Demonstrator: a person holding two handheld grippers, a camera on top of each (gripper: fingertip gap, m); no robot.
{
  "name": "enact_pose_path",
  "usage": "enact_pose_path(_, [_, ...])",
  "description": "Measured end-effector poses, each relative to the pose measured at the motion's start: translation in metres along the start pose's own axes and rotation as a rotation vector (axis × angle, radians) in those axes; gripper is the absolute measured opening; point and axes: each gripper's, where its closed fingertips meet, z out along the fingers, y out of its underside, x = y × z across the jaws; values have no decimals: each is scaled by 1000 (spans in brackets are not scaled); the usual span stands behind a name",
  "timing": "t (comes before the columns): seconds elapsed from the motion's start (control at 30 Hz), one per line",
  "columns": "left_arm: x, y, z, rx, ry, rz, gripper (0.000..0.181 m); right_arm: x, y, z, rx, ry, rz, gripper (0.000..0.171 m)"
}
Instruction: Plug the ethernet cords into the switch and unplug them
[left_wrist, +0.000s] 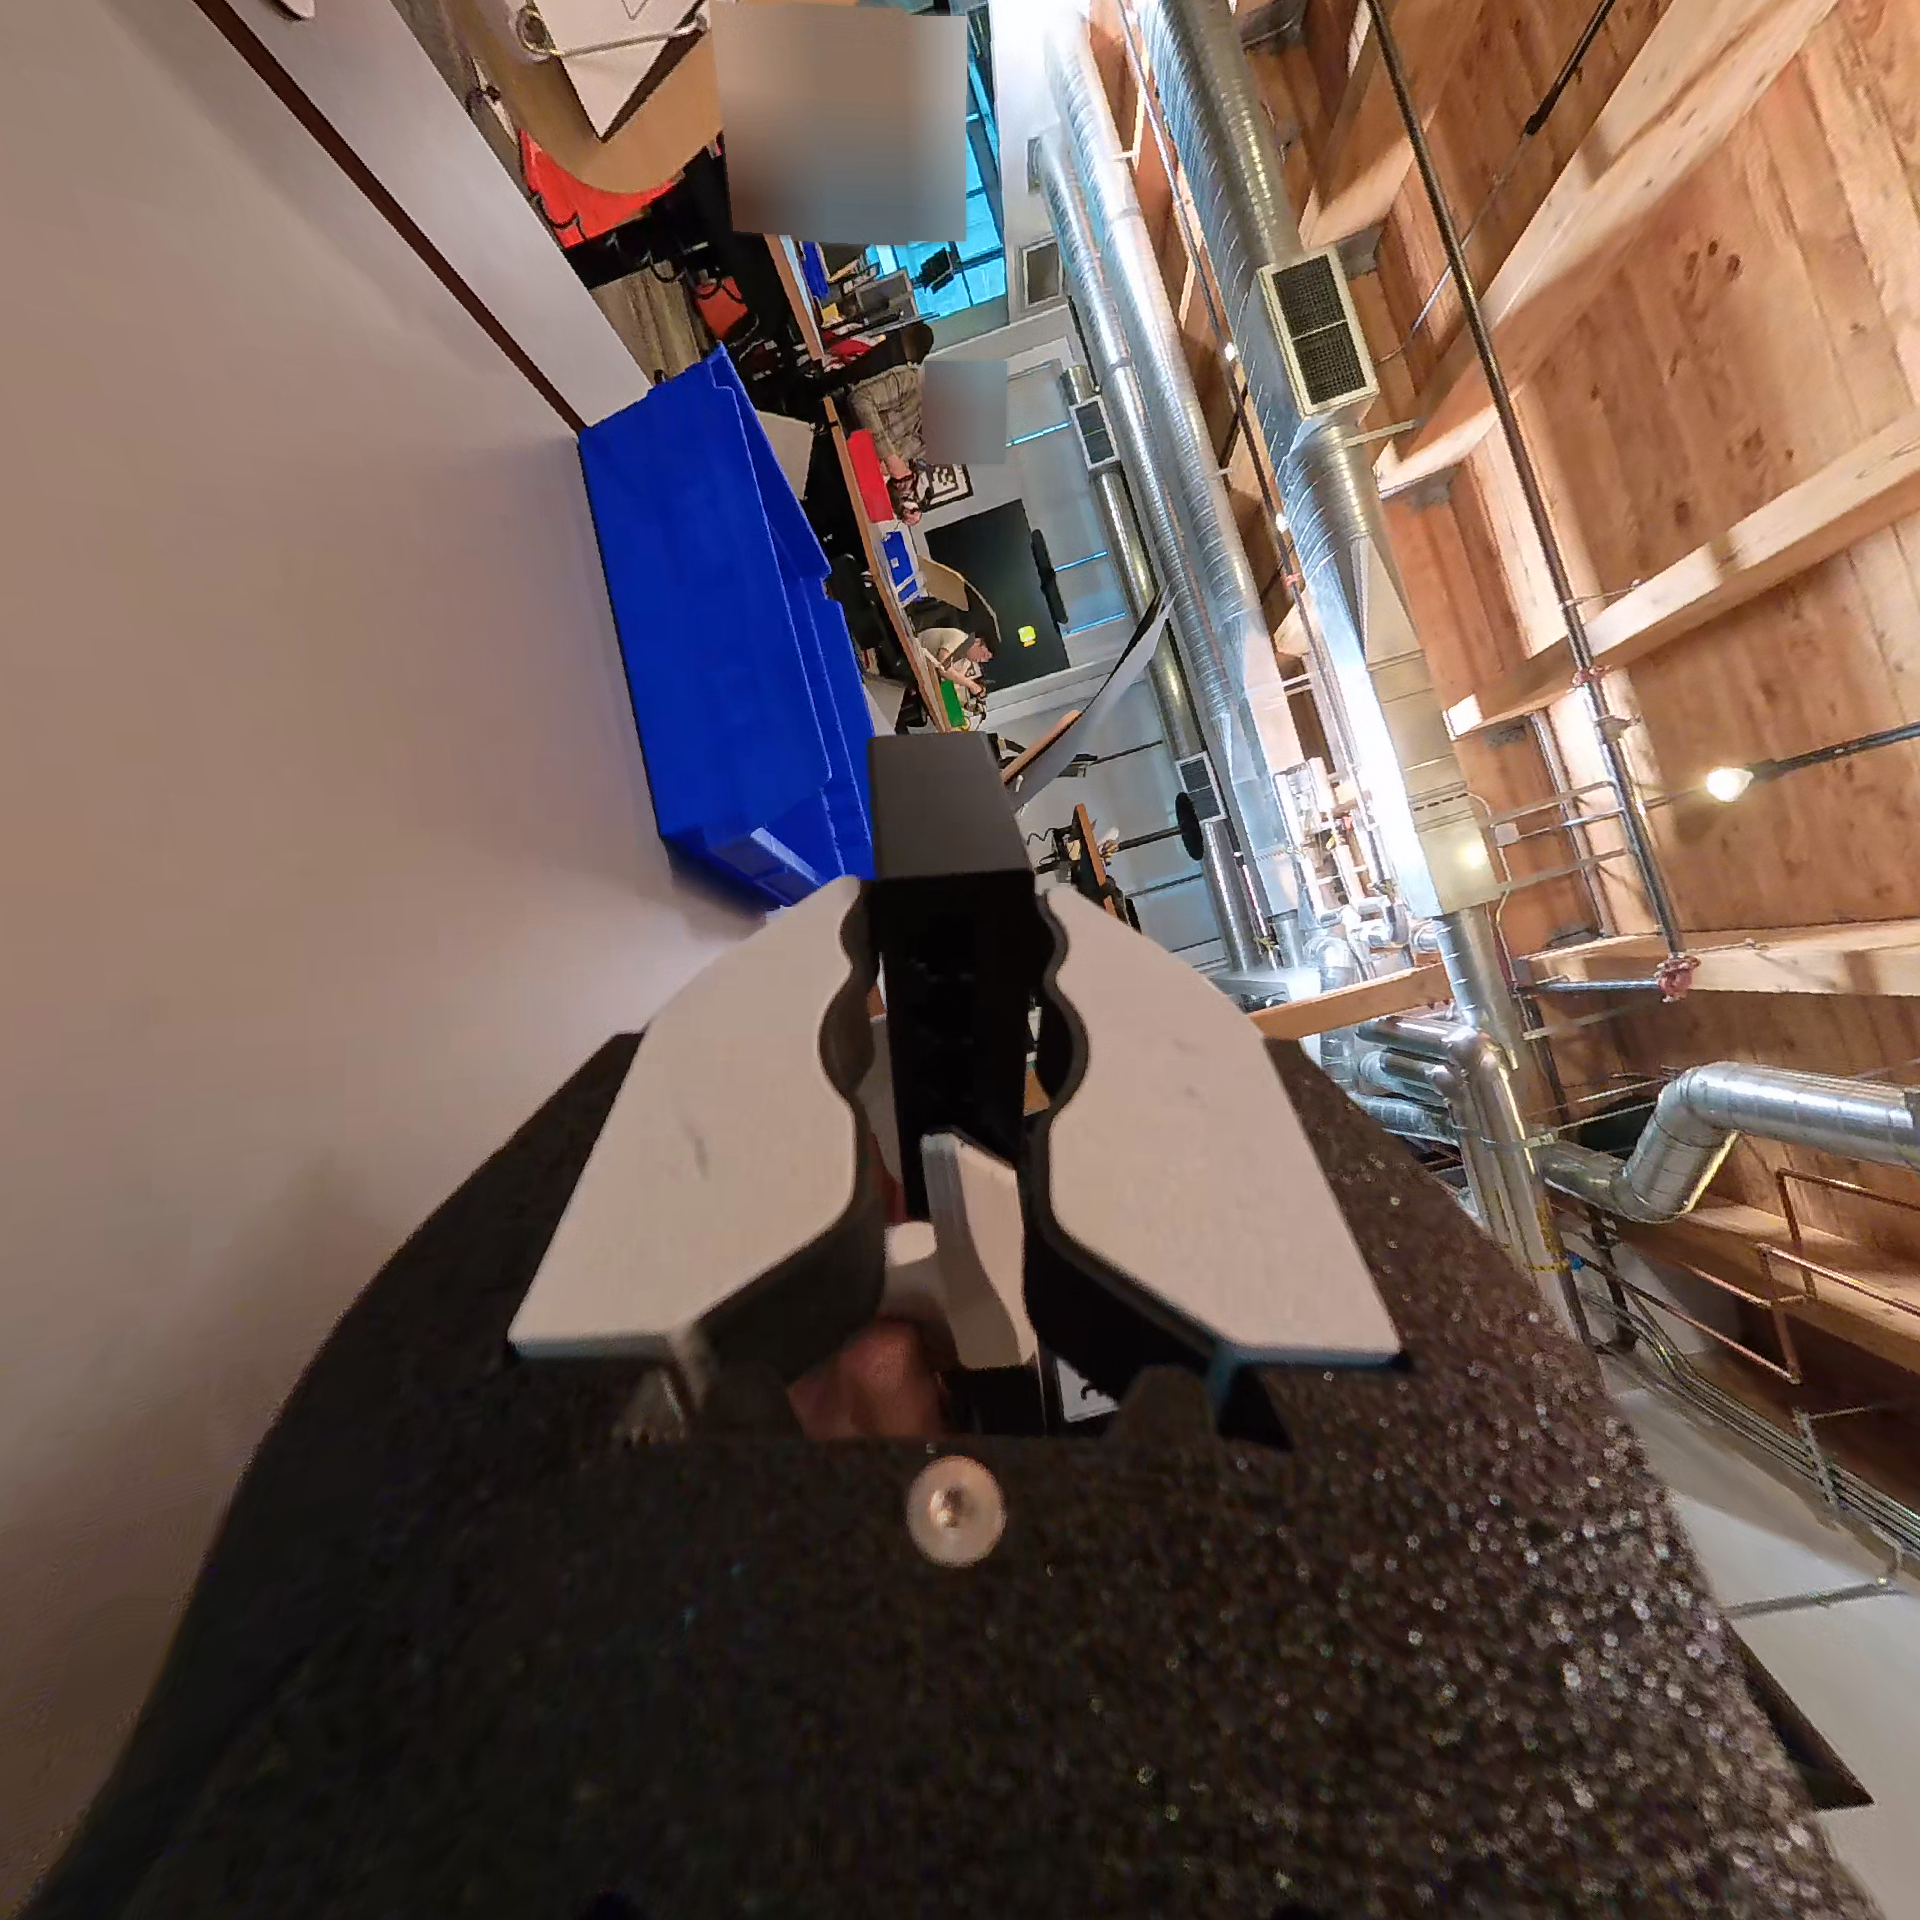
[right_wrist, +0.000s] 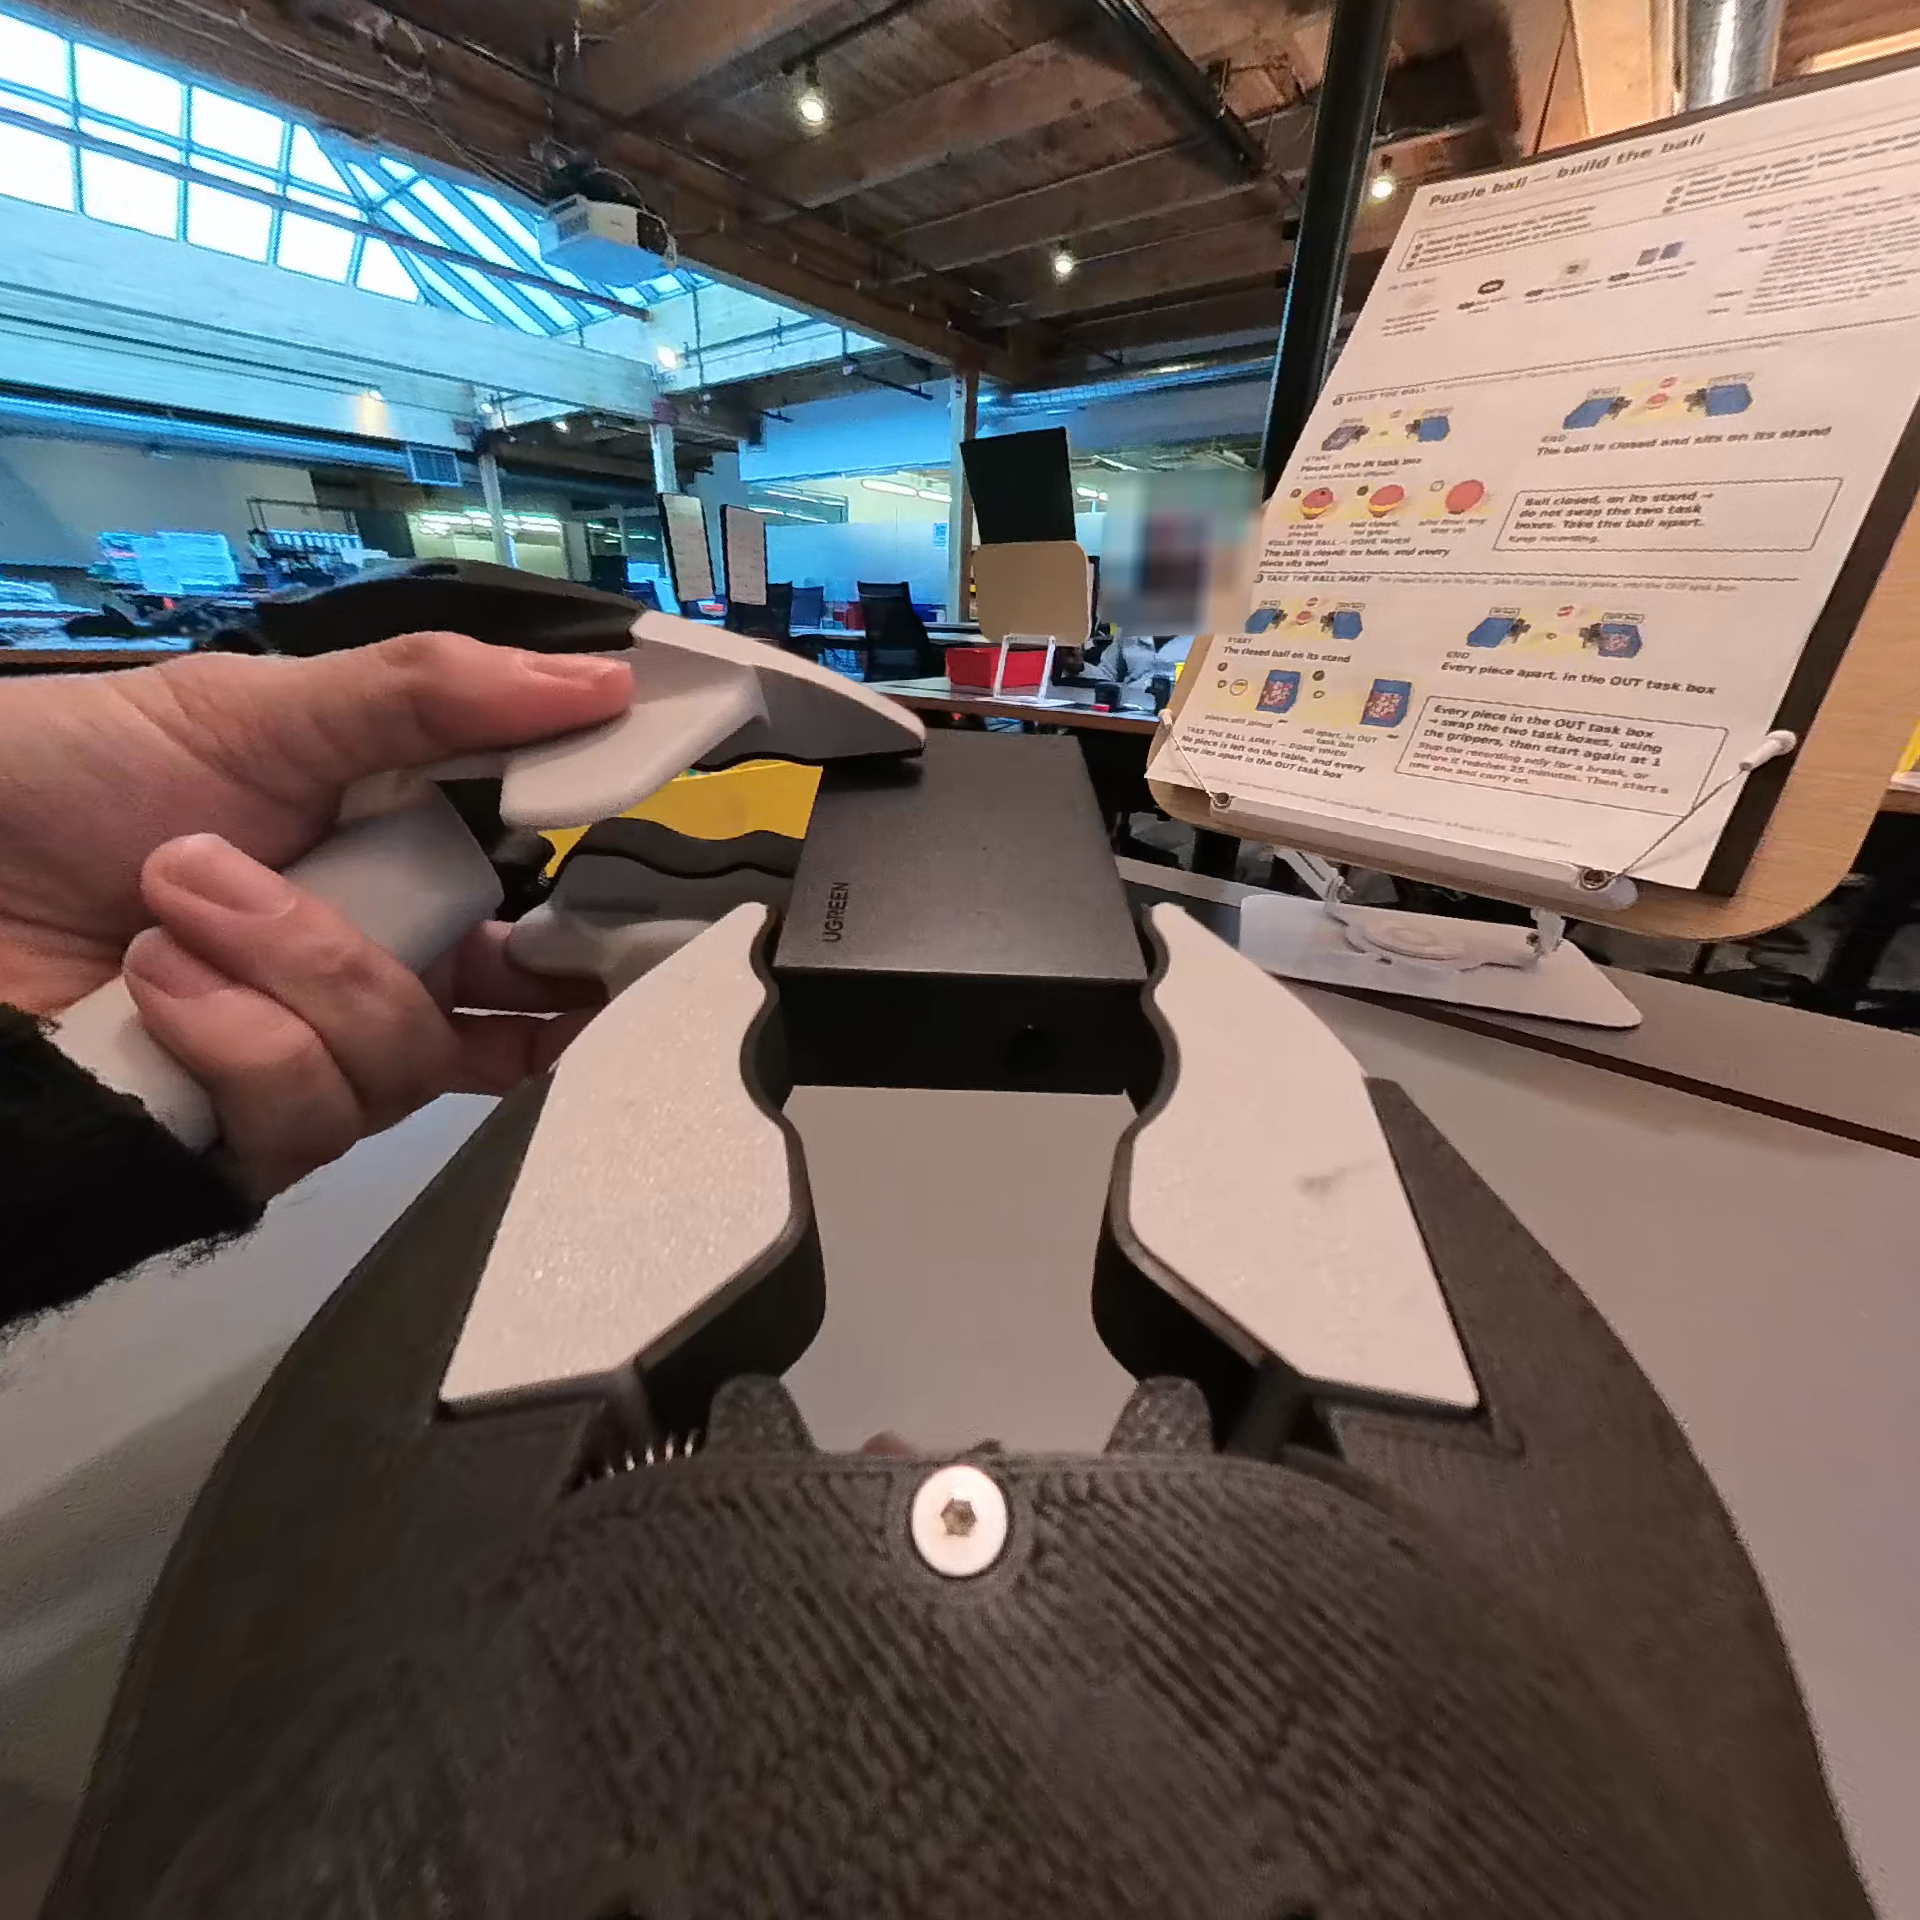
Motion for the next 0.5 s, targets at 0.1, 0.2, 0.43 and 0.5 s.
enact_pose_path(0.1, [-1,2,-1,-17,-7,4,27,0,-3,-1,4,-53,51,62])
enact_pose_path(0.2, [-3,3,-2,-25,-24,28,29,0,-2,-1,-6,-92,101,62])
enact_pose_path(0.43, [-7,3,-3,-70,-66,144,34,2,-3,-2,-5,-154,218,62])
enact_pose_path(0.5, [-7,4,-3,-81,-57,128,32,3,-3,-2,7,-140,195,62])
